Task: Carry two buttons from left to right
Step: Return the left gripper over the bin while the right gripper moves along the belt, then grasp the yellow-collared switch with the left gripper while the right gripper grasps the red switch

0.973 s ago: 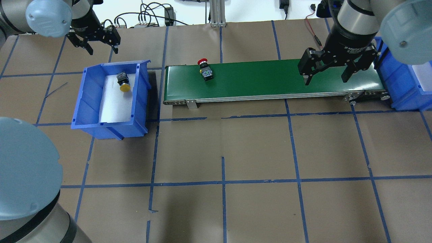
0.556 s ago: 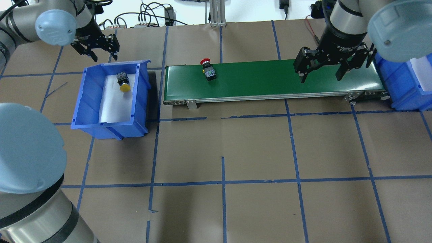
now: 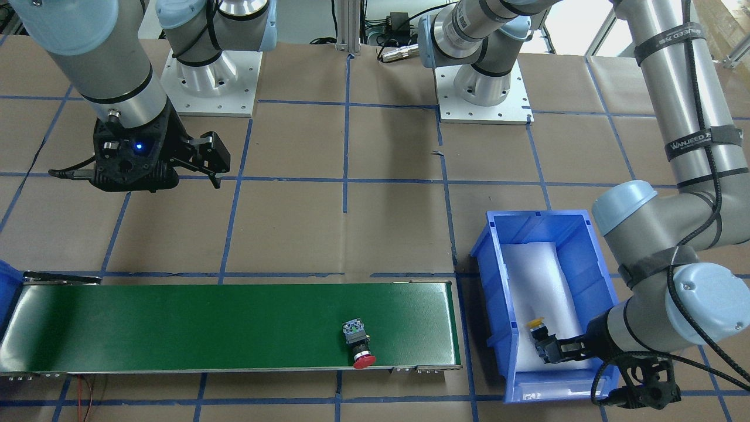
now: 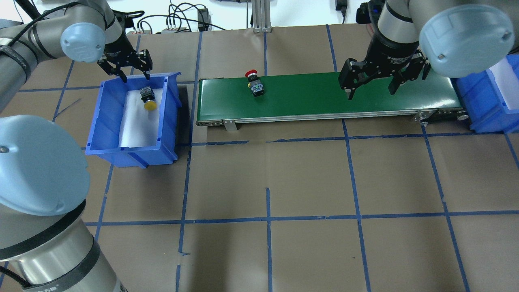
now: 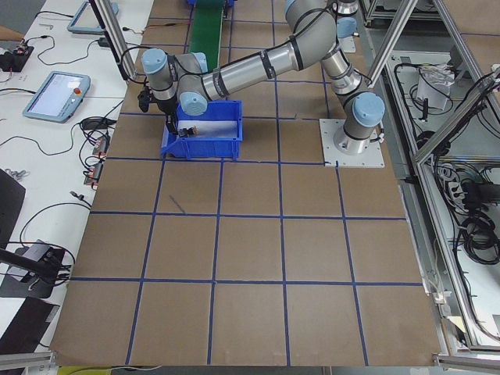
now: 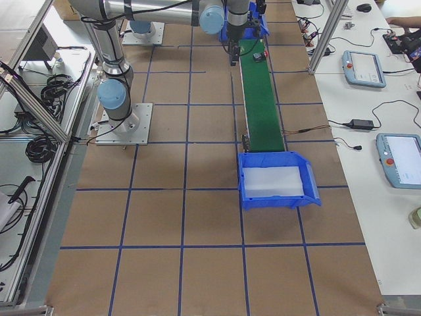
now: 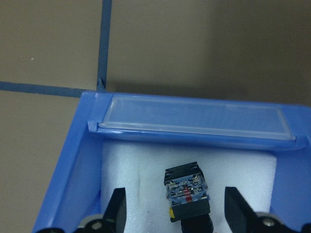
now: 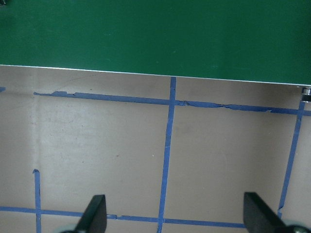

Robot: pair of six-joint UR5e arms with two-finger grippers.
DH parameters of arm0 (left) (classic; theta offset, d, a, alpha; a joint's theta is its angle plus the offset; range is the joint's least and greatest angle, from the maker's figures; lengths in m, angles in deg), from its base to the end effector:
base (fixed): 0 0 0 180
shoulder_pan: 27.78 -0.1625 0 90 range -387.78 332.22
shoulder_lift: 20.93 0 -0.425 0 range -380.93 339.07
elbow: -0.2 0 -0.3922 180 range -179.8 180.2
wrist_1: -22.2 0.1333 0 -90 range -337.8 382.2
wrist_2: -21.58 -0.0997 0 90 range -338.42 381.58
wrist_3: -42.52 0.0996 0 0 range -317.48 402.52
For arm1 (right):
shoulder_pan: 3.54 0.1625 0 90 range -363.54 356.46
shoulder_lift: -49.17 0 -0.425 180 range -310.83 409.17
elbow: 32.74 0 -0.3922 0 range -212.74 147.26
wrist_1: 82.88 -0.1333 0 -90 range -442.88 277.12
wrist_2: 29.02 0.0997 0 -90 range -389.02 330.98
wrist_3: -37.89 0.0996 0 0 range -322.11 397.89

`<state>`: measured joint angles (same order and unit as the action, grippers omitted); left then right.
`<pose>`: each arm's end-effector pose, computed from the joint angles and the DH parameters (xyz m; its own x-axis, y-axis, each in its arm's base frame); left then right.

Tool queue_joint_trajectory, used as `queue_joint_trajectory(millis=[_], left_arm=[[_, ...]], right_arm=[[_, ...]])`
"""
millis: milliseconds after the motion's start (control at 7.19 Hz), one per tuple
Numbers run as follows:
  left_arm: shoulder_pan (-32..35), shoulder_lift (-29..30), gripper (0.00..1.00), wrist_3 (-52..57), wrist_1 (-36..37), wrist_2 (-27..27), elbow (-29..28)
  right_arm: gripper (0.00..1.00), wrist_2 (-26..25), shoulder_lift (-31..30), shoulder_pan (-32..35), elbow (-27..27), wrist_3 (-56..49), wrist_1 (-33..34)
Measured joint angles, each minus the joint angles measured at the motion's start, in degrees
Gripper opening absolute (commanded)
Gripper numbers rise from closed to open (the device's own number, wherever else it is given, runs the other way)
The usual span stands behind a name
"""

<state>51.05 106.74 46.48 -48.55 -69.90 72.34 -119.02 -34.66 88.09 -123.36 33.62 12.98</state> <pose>0.0127 -0.7390 0.2655 -0.9918 -0.1252 -0.0251 -0.1255 0.9920 0.0115 0.1484 -0.5292 0.4375 -0.9947 -0.1028 -0.0012 -0.1028 0.9946 0.0162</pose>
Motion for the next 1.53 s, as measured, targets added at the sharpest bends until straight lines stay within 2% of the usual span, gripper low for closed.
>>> queue_joint_trajectory(millis=[556,834,973,1112,1251,1529], left_arm=[[-0.04,1.56,0.75,-0.04,0.06,0.84,1.35],[-0.07,1.73,0.75,-0.14,0.17,0.83,2.22],[-0.12,1.79,0.7,-0.19,0.22,0.81,2.86],[-0.19,1.82,0.39,-0.29,0.41,0.79,3.81],[-0.22,1.76,0.24,-0.77,0.72,0.8,4.62],[-0.24,1.12,0.22,-1.77,0.91,0.81,4.77]], right_arm=[[1.0,1.36,5.29,3.68,0.08,2.04,7.96],[1.0,1.72,8.96,6.06,0.15,3.77,14.01],[1.0,1.8,11.6,7.61,0.25,4.23,17.97],[1.0,1.85,14.62,9.28,0.86,4.68,21.82],[1.0,2.06,17.65,10.77,2.76,4.87,24.18],[1.0,2.54,23.43,12.5,8.4,4.94,25.53]])
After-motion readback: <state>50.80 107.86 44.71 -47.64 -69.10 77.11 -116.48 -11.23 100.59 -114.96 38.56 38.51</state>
